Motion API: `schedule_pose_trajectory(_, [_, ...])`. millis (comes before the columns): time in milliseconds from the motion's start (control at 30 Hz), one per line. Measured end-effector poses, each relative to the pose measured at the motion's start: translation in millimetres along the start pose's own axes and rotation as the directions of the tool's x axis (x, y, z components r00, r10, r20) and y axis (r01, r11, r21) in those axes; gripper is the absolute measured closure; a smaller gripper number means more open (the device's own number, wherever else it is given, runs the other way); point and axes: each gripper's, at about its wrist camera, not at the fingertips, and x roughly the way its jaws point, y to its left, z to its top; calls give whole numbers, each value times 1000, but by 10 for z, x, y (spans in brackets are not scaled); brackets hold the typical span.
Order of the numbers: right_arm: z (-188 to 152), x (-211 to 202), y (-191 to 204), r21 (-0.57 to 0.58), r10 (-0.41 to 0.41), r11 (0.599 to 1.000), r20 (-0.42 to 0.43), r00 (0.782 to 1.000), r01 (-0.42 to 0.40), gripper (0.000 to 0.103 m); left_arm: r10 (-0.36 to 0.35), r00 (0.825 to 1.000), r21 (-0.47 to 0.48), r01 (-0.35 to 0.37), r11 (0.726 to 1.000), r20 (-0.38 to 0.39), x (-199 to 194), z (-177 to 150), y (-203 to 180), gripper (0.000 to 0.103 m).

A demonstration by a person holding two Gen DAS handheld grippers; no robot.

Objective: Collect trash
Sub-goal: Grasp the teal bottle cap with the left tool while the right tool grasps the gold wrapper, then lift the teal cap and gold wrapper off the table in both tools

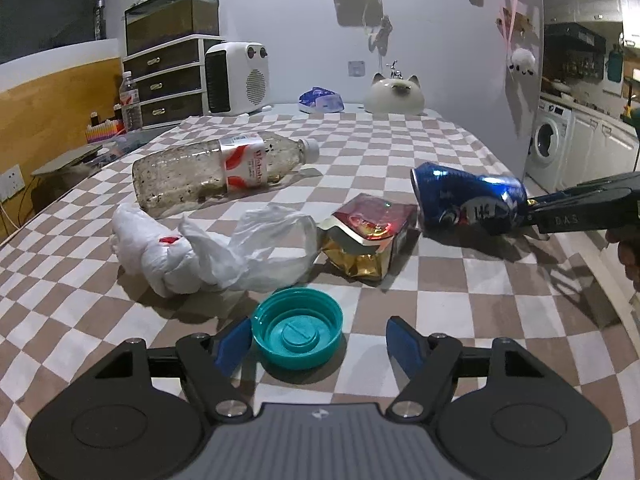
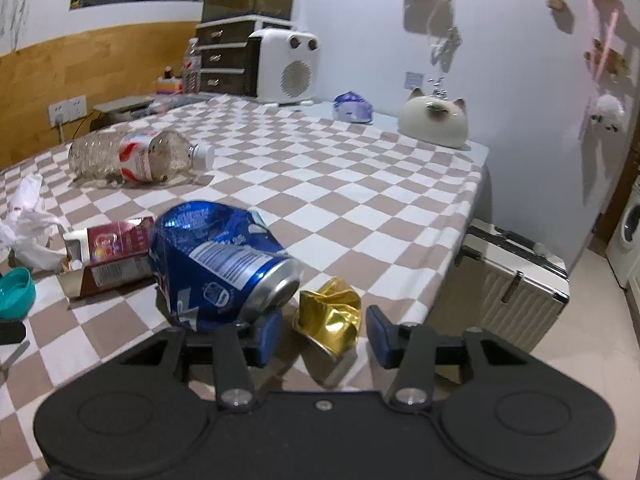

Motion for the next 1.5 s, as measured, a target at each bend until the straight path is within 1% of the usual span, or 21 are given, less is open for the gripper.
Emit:
schedule_pose_trajectory(33, [4, 28, -5, -3, 8, 1000, -7, 1000, -8, 66, 6, 1000, 4, -6, 1000, -4, 8, 1, -13, 29])
schedule_pose_trajectory(67, [2, 49, -9, -1, 18, 1000, -13, 1000, -18, 69, 8, 1000, 7, -8, 1000, -6, 14, 3, -20, 32])
schedule_pose_trajectory(133, [-12, 60, -8, 5, 36, 999, -15, 999, -36, 69, 18, 1000, 7, -18, 1000, -6, 14, 0, -24, 35])
schedule_pose_trajectory(267, [-72, -7, 11, 19, 45, 999, 2, 999, -45, 70, 40, 999, 1, -40, 999, -4, 3, -1, -20, 46])
schedule_pose_trajectory(300, [-94, -39, 13, 28, 48, 998, 5, 999, -48, 70, 40, 999, -5, -40, 999, -4, 0, -2, -12, 50])
schedule_pose_trajectory(367, [-145, -116, 21, 48, 58, 997, 9, 998, -58, 70, 36, 999, -26, -36, 999, -7, -9, -9, 1, 53])
schedule_pose_trajectory(633, [-369, -516, 106, 102, 75, 992, 20, 997, -77, 71, 15, 1000, -48, -15, 999, 0, -115, -74, -47, 53])
schedule_pose_trajectory(767, [-471, -775, 215, 114, 114, 987, 33, 993, -117, 71, -10, 1000, -60, 11, 998, 5, -197, -121, -71, 53])
schedule_pose_trajectory(933, [-622, -1045, 447, 71, 176, 982, 21, 984, -177, 71, -26, 1000, -55, 27, 998, 6, -300, -194, -104, 53])
schedule_pose_trajectory(1067, [-748, -1188, 627, 43, 213, 976, -12, 977, -213, 70, -30, 1000, -21, 30, 999, 7, -378, -247, -172, 53])
schedule_pose_trajectory(1100, [-767, -1213, 653, 43, 217, 975, -10, 976, -217, 70, -30, 1000, -12, 30, 999, 9, -392, -254, -189, 53])
schedule_pose_trajectory(1167, [-785, -1243, 691, 48, 225, 973, 1, 974, -225, 59, -33, 999, -4, 33, 999, 9, -407, -263, -209, 53])
schedule_pose_trajectory(1200, [-784, -1247, 699, 53, 229, 972, 7, 973, -229, 58, -33, 999, -4, 33, 999, 9, -408, -264, -209, 53])
schedule_pose_trajectory(1300, [-761, -1209, 674, 102, 226, 969, 15, 974, -226, 56, -34, 999, -10, 34, 999, 5, -398, -265, -194, 53])
schedule_pose_trajectory(1433, [-772, -1102, 593, 188, 182, 966, -4, 983, -178, 55, -33, 999, -9, 33, 999, 1, -376, -258, -197, 53])
schedule_pose_trajectory(1500, [-786, -1079, 582, 202, 178, 964, 3, 984, -175, 55, -34, 999, -13, 34, 999, 1, -369, -255, -193, 53])
